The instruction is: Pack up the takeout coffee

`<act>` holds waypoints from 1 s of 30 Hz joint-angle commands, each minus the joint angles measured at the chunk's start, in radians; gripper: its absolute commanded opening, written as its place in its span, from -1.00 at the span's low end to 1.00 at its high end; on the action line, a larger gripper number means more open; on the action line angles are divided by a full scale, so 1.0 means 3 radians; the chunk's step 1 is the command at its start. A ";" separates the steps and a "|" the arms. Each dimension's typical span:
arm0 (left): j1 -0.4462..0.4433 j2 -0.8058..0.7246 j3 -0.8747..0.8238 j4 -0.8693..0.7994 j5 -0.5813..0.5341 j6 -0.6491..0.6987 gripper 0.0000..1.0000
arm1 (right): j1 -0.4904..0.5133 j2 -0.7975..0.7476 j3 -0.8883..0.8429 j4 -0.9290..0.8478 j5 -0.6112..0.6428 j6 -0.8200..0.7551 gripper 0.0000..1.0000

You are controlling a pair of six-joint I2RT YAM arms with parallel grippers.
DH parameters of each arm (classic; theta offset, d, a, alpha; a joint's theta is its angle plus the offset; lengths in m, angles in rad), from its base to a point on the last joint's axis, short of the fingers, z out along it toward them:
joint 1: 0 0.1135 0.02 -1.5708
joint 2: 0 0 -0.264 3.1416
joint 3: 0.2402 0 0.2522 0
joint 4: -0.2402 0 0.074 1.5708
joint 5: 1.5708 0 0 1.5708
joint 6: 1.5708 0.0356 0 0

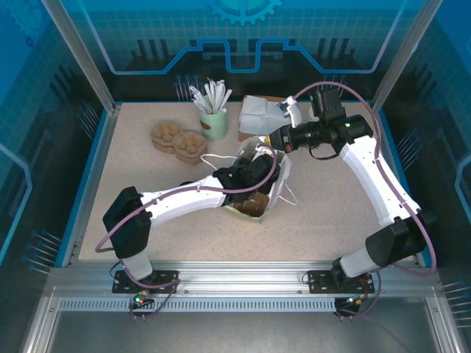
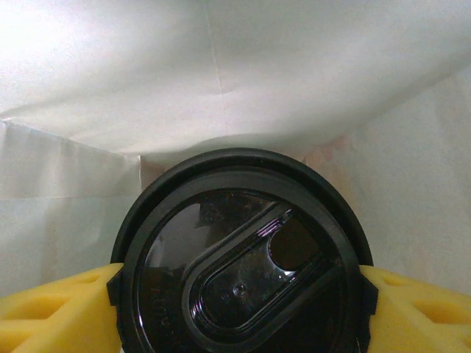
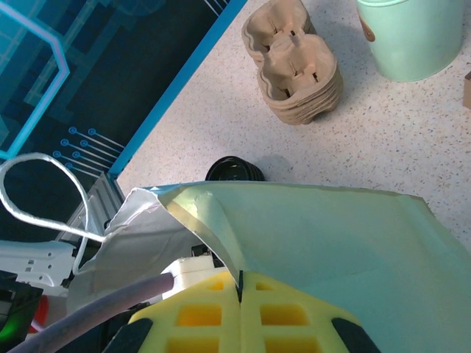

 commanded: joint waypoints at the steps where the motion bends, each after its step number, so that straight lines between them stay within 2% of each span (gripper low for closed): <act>1: 0.0074 0.0115 0.0093 -0.0188 0.0099 -0.0139 0.49 | -0.0044 0.0079 0.0033 0.0151 -0.0212 0.0045 -0.89; 9: 0.0172 0.0254 0.0220 -0.0282 0.0192 -0.0195 0.49 | -0.0110 0.0264 0.0228 0.0104 -0.0208 0.0038 -0.62; 13: 0.0203 0.0311 0.0291 -0.0322 0.0238 -0.0218 0.49 | -0.0235 0.0275 0.0378 -0.0006 -0.0174 0.0104 -0.35; 19: 0.0269 0.0400 0.0409 -0.0419 0.0310 -0.0306 0.49 | -0.0352 0.0162 0.0574 -0.0061 0.0003 0.0139 -0.08; 24: 0.0330 0.0485 0.0590 -0.0570 0.0394 -0.0338 0.49 | -0.0398 0.0072 0.0761 -0.0100 0.0157 0.0188 0.04; 30: 0.0446 0.0682 0.0975 -0.0989 0.0584 -0.0398 0.49 | -0.0428 -0.0129 0.0739 -0.0065 0.0451 0.0244 0.07</act>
